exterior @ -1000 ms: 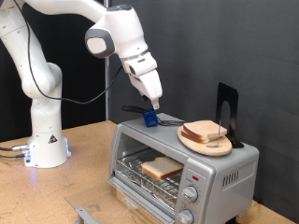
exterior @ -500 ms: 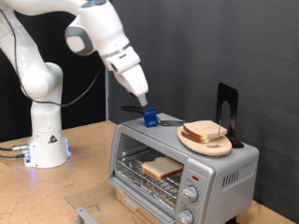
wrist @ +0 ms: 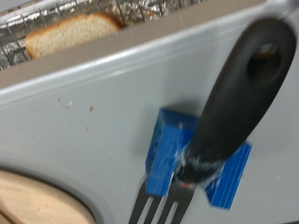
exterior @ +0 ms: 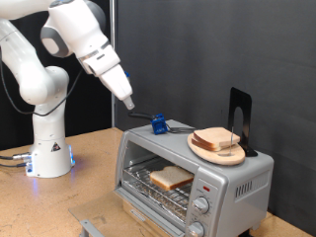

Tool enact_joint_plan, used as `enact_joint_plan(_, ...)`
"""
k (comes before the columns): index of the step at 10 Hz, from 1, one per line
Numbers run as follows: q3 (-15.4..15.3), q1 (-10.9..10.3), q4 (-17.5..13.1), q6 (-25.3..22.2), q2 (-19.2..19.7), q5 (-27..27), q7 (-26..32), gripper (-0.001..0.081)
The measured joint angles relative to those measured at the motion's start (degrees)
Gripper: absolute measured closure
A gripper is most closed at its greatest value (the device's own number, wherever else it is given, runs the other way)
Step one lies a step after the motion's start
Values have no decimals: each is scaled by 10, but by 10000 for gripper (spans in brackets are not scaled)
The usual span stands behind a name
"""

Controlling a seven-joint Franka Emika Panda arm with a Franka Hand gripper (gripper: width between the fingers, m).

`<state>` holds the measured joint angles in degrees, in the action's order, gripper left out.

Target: Make a piece of toast with the oven

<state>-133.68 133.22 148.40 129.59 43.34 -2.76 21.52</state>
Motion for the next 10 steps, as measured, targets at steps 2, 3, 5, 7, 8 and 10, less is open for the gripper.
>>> enact_joint_plan(2, 1, 20, 2, -31, 14, -12, 21, -3)
enact_joint_plan(3, 2, 30, 4, -38, 20, -16, 25, -3)
enact_joint_plan(5, 3, 44, 11, -48, 32, -22, 40, -3)
enact_joint_plan(7, 3, 43, 11, -36, 32, 3, 24, -3)
enact_joint_plan(8, 4, 43, 8, -35, 32, 44, -12, -3)
enact_joint_plan(10, 12, 52, -8, -46, 32, 109, -99, -3)
